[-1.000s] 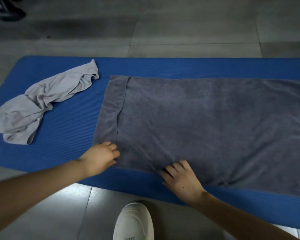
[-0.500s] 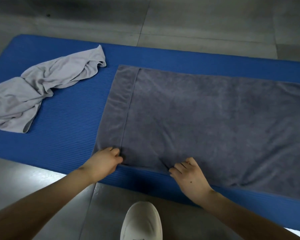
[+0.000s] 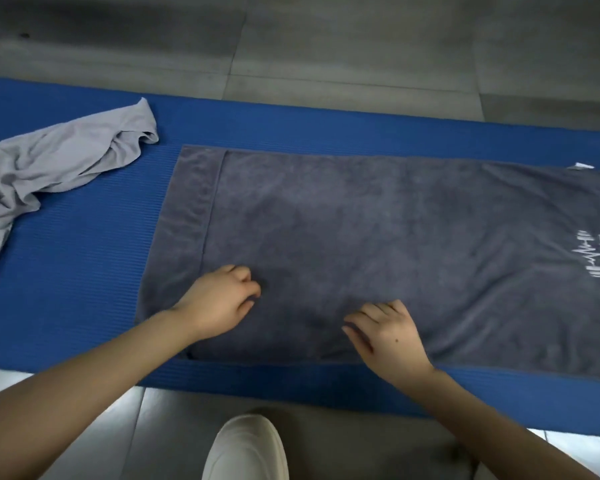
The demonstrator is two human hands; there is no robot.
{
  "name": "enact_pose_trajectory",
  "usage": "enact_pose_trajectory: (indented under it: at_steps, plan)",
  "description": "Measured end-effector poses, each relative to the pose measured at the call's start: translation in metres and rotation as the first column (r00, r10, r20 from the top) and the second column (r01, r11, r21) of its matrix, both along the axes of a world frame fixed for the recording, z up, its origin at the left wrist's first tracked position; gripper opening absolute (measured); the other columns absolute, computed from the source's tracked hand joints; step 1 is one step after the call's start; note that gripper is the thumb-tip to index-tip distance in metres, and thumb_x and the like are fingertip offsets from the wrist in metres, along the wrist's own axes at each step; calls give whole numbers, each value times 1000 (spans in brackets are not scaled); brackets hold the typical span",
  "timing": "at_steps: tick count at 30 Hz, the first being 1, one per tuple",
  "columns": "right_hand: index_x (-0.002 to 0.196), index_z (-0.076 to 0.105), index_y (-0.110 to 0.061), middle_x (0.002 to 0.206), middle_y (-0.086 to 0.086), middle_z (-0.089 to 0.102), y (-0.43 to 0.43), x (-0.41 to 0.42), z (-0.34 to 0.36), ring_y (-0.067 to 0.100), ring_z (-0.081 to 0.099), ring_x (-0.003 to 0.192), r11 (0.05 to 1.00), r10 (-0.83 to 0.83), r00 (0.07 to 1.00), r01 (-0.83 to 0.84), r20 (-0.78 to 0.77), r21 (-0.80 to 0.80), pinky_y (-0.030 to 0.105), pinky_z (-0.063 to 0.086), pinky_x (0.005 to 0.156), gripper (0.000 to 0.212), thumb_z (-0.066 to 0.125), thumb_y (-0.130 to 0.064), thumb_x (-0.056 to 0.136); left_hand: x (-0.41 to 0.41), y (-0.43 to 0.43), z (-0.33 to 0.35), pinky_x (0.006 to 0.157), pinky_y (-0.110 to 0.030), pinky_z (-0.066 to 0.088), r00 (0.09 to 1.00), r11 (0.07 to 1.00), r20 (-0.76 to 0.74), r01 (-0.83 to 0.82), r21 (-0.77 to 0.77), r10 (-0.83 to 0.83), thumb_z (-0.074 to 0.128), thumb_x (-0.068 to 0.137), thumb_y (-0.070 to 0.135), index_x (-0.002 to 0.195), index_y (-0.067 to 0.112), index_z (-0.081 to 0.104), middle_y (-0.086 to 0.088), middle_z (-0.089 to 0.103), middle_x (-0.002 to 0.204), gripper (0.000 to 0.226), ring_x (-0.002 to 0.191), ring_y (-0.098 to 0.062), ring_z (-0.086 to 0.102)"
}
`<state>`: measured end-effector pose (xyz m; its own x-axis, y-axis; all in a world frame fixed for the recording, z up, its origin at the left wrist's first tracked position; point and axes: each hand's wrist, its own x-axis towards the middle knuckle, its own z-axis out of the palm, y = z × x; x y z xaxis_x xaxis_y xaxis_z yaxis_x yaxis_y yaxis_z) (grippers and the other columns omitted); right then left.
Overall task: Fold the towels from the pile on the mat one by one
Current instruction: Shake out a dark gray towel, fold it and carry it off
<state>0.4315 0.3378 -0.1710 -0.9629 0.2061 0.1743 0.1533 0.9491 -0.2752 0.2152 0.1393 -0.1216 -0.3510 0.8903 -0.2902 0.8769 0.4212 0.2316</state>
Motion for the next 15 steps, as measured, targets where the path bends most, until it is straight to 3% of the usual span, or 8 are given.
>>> enact_pose_trajectory:
  at_steps: [3,5,10,15]
  plan:
    - [78,69,-19,73,-2,65,43,27,5,23,60,65,966,-257,966,257,6,-24,32,34,66,27,48,-32,87,16,55,2,79,-38,50,998,997,55,18,76,-22,57,88,22,104,17,67,-5,58,104,20,97,-26,54]
    - [79,69,-18,73,0,65,75,53,6,26,61,65,890,-455,890,456,34,-24,33,33,64,29,45,-33,85,30,95,3,82,-37,48,994,994,89,58,93,-67,55,90,21,108,17,66,-5,57,107,22,100,-26,53]
    - [82,69,-11,76,11,64,161,139,-2,36,62,68,615,-787,610,787,94,42,38,44,62,41,37,-37,82,65,190,-3,90,-33,43,975,983,148,154,98,-167,51,92,26,118,22,60,-1,55,116,28,109,-21,50]
    - [91,66,-4,91,24,62,236,220,-3,45,57,80,312,-950,304,937,75,158,44,44,66,29,52,-26,80,95,262,-9,99,-28,36,956,966,138,252,63,-259,51,93,27,129,25,54,4,50,128,36,119,-17,44]
